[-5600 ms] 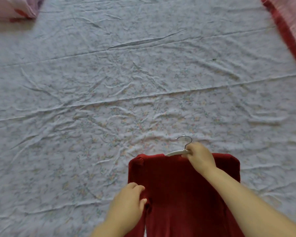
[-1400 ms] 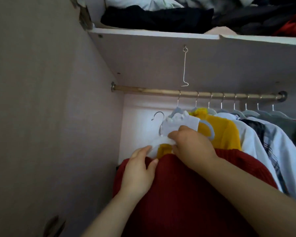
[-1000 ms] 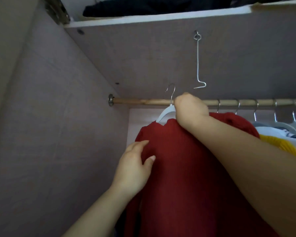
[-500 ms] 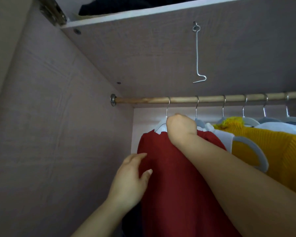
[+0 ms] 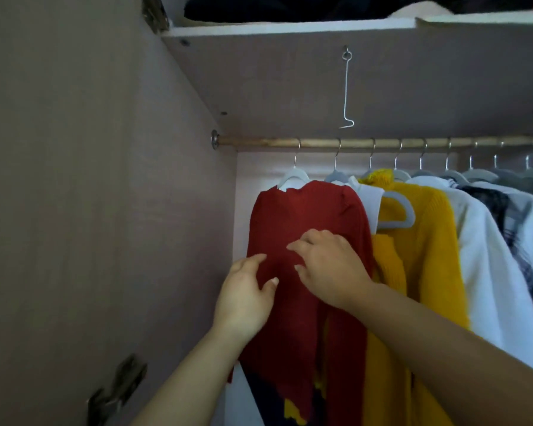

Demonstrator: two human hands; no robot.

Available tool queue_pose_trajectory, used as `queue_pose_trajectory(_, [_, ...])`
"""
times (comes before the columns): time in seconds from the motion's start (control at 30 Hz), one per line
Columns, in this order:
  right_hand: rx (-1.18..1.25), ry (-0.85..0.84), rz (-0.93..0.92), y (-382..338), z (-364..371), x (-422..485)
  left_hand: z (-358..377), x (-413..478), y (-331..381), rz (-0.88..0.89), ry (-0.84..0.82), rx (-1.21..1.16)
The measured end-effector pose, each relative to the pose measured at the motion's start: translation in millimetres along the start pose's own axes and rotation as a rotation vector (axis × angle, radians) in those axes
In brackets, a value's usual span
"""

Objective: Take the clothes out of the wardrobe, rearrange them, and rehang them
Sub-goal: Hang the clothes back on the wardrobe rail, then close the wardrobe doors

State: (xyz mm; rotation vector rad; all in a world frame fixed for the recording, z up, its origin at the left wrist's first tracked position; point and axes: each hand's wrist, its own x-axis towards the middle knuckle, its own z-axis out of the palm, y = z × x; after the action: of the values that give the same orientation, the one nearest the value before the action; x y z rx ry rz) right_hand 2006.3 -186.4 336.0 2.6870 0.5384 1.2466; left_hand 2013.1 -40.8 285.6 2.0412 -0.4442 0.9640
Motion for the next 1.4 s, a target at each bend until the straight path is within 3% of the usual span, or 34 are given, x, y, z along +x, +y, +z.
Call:
queue_pose_trajectory(0.37, [0.024,-0.249,0.103,-48,-40,-158,-31,-140,21,-0.149,-0.213,-0.101])
queue_pose_trajectory(0.7, [0.124,-0.301,0.156,-78,-99,-249,-103,-248,75,-0.052,-0.226,0.035])
queue_pose_trajectory(1.0, [0.332,-0.247,0.157,-114,-162,-314,-192,-320,155,0.173,-0.013,0.152])
queue_pose_trajectory(1.13, [0.361,-0.146,0.071,-139,-199,-320,-242,-333,171,0.345,0.182,0.281])
queue_pose_trajectory(1.23, [0.389,-0.072,0.053,-155,-231,-313,-285,-339,173,0.458,0.427,0.325])
queue_pose_trajectory(1.33, [0.422,-0.026,0.03,-174,-256,-302,-318,-338,159,0.403,0.59,0.266])
queue_pose_trajectory(1.4, [0.426,0.004,0.004,-192,-269,-289,-331,-334,142,0.251,0.624,0.2])
